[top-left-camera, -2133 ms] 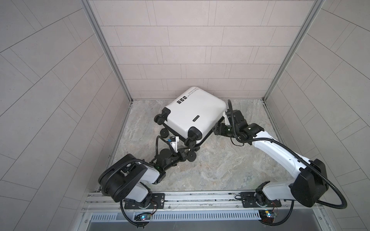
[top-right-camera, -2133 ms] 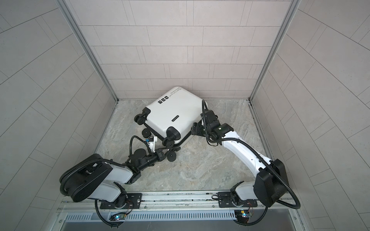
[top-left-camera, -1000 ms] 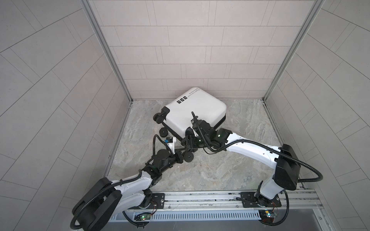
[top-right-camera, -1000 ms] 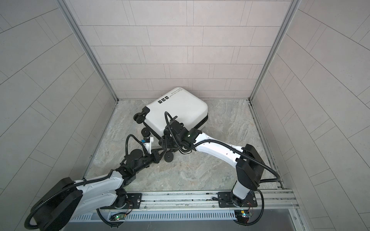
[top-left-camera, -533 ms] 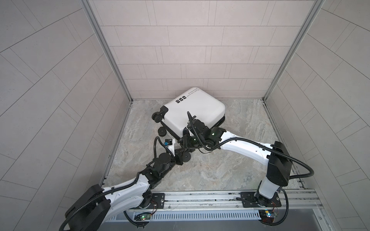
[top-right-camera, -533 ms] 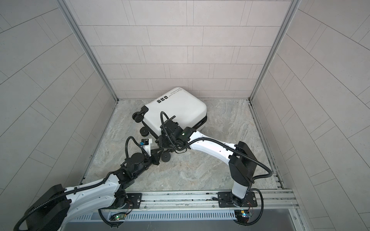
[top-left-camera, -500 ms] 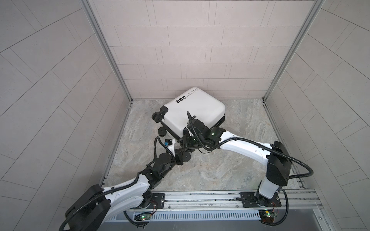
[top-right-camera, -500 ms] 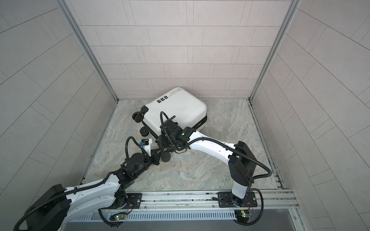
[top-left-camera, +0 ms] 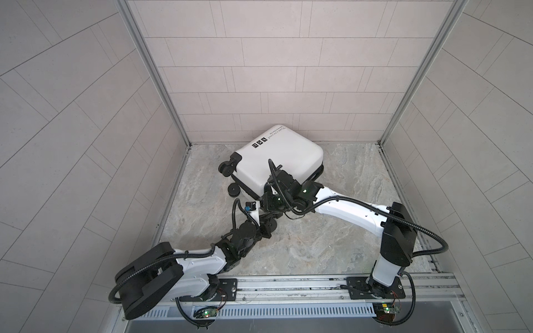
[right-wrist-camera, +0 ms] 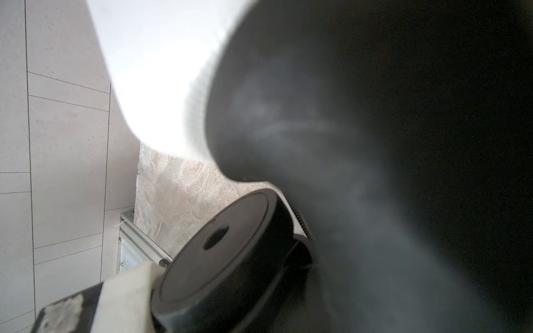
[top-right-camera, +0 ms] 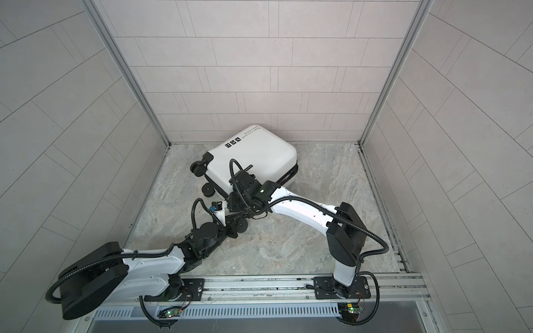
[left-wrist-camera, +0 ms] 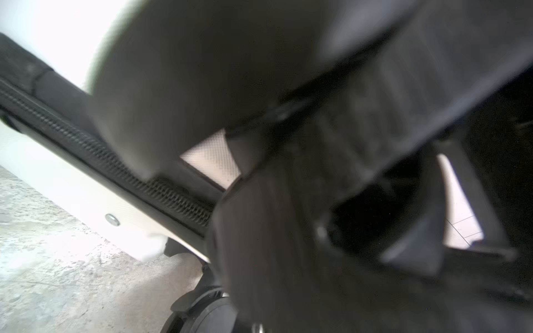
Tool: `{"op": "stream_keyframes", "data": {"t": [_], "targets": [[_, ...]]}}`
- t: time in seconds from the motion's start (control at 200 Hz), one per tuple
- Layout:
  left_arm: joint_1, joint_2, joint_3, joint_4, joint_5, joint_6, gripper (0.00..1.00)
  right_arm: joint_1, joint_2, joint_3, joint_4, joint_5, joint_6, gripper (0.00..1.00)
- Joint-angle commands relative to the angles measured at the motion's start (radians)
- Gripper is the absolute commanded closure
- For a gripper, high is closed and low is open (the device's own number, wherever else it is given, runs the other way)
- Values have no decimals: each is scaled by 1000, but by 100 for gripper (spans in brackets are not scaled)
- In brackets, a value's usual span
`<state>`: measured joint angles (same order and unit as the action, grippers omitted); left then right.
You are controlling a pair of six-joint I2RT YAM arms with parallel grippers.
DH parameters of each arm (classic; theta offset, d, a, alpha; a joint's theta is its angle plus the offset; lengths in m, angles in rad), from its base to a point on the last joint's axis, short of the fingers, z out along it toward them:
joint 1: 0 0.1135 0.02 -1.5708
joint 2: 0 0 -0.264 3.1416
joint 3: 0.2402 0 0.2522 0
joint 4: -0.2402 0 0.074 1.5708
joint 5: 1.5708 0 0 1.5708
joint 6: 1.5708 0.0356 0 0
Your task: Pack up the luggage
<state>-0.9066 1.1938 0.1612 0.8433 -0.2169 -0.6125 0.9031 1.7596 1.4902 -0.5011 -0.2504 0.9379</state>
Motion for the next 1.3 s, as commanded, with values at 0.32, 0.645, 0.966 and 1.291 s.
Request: {"op": "stream_keyframes", "data": {"t": [0.32, 0.645, 0.966, 1.291], "targets": [[-55, -57, 15, 24, -22, -31, 100, -94, -144, 4, 1, 145, -138, 18], [-30, -104, 5, -23, -29, -45, 100, -394, -361, -126, -93, 104, -272, 12], [8, -264, -29, -181, -76, -65, 100, -818, -250, -201, 60, -62, -225, 19], [162, -509, -51, -406, -10, -66, 100, -798, -144, -204, 275, -260, -156, 14]]}}
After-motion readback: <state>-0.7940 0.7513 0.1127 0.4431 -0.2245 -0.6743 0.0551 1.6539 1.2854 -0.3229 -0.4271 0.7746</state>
